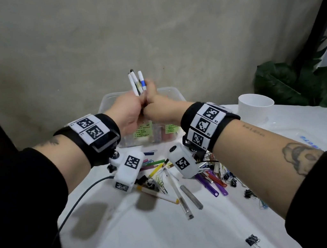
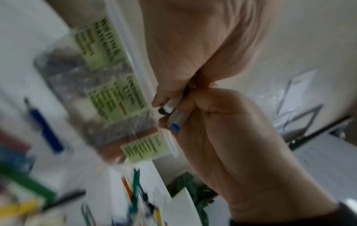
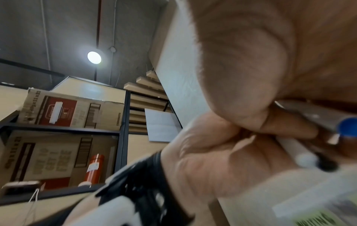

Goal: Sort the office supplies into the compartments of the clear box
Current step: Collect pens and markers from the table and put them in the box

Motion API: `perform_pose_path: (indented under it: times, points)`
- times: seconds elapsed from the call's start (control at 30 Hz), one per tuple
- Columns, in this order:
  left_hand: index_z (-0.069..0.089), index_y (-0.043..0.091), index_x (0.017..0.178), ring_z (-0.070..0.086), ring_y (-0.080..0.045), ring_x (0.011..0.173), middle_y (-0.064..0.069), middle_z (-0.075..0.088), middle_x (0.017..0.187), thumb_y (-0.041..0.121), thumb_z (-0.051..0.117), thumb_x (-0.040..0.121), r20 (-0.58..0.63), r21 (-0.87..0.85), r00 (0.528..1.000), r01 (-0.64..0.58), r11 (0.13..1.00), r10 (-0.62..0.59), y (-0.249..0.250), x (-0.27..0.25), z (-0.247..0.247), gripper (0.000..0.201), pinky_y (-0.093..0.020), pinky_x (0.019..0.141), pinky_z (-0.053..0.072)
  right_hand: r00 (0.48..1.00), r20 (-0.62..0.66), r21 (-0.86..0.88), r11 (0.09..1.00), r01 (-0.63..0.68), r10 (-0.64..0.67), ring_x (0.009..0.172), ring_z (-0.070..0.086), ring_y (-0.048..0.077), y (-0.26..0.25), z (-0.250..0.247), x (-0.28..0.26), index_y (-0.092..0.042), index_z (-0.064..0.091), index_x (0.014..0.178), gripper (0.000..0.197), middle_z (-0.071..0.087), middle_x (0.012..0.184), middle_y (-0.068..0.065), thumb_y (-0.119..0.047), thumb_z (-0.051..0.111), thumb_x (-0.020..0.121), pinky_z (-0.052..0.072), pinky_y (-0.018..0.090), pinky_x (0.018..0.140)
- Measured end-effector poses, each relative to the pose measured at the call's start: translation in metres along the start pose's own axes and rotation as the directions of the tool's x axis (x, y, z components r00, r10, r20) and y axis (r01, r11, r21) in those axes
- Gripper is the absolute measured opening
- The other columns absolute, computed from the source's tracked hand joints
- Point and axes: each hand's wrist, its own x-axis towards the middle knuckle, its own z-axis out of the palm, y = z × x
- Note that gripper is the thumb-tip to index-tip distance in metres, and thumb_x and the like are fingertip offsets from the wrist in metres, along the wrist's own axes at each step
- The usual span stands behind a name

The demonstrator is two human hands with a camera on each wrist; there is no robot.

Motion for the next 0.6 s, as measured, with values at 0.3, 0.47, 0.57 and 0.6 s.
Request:
perform_pose_path:
  times: [0.3,0.47,0.57,0.6]
  points:
    - [0.047,0.016,0.107,0.068,-0.013,0.08,-0.001,0.063,0.092,0.014,0.037,0.105,-0.25,0.303,0.926,-0.202,0.931,0.282,0.032,0.057,-0.057,0.011,-0.037,0.084,0.055,0.999,-0.036,-0.698,0.715,-0.043,0.025,0.128,0.046,0.031,0.039,0.003,-0.009,-0.027,0.042,0.14,0.052,0.053,0.134,0.007,-0.038,0.052,0.09,0.022,0.058,0.111]
    - [0.052,0.002,0.111,0.068,-0.025,0.081,-0.013,0.068,0.098,0.008,0.045,0.101,-0.207,0.578,0.974,0.043,0.815,0.096,0.015,0.07,-0.061,0.013,-0.031,0.069,0.056,0.998,-0.06,-0.794,0.606,-0.045,-0.005,0.131,0.042,0.035,0.043,0.01,-0.008,-0.022,0.043,0.135,0.037,0.051,0.135,0.016,-0.024,0.036,0.098,0.011,0.063,0.111]
    - [0.058,0.007,0.083,0.064,-0.033,0.107,-0.018,0.067,0.114,0.007,0.052,0.094,-0.156,0.904,0.98,0.092,0.418,0.121,0.008,0.069,-0.059,0.013,-0.032,0.077,0.05,1.0,-0.021,-0.77,0.638,-0.024,0.011,0.132,0.039,0.035,0.047,0.012,-0.005,-0.019,0.043,0.13,0.035,0.05,0.134,0.015,-0.019,0.038,0.095,0.01,0.068,0.111]
    - [0.056,0.009,0.077,0.061,-0.033,0.111,-0.019,0.065,0.119,0.007,0.052,0.094,-0.136,0.947,0.988,0.106,0.304,0.079,0.009,0.066,-0.057,0.018,-0.033,0.082,0.048,1.0,-0.016,-0.757,0.653,-0.017,0.008,0.132,0.039,0.035,0.048,0.012,-0.004,-0.019,0.044,0.128,0.033,0.05,0.133,0.014,-0.02,0.036,0.096,0.011,0.068,0.111]
